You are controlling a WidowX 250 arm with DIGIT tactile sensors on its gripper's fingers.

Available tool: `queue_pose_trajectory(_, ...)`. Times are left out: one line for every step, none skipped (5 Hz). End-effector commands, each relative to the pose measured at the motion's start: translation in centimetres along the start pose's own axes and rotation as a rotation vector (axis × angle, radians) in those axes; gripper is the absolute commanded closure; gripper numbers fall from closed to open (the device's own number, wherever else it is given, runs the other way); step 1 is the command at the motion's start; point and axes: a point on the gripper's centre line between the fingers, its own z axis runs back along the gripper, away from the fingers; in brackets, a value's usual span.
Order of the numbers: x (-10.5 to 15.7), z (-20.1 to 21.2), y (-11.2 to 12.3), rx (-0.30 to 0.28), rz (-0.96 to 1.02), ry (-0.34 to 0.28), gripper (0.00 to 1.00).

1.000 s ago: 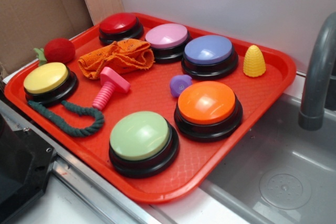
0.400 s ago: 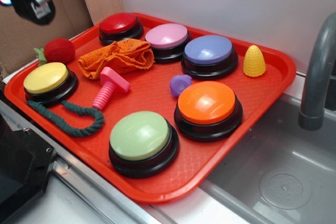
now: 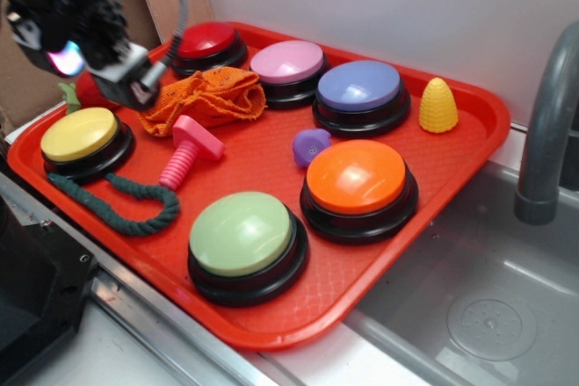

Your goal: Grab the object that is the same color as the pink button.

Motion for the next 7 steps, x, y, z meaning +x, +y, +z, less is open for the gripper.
queue_pose_trajectory(2.5,-6.4,-0.4,0.054,0.108,-0.101,0.00)
queue_pose_trajectory(2.7,-9.2,-0.4,0.022,0.118,-0.109,0.00)
queue_pose_trajectory(3.1,-10.6,0.1,-0.011,0.139,-0.132,0.00)
queue_pose_trajectory(3.2,-11.1,0.2,-0.034,0.138,-0.137,0.36)
queue_pose_trajectory(3.0,-11.4,0.2,-0.027,0.136,-0.127,1.00)
queue_pose_trajectory(3.1,-11.5,0.2,-0.026,0.120,-0.115,1.00)
queue_pose_trajectory(3.3,-10.7,0.0,0.002,0.075,-0.088,1.00)
